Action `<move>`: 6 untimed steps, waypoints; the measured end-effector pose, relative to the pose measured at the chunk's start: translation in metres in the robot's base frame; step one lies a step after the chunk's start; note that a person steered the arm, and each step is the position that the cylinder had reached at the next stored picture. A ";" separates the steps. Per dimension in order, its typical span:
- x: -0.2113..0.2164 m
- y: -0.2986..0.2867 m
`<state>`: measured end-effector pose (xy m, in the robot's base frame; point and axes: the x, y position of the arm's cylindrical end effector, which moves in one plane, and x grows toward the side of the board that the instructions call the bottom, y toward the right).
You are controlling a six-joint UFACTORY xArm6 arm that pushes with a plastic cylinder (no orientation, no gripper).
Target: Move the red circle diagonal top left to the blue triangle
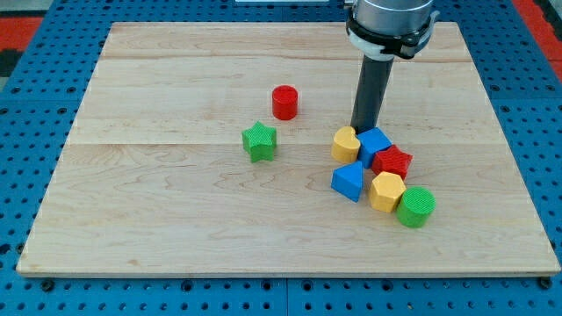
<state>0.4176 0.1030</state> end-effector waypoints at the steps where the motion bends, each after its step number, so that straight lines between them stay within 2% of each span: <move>1: -0.053 0.004; 2: -0.080 -0.040; 3: -0.079 -0.118; 4: -0.073 -0.141; 5: -0.051 -0.090; 6: -0.016 -0.092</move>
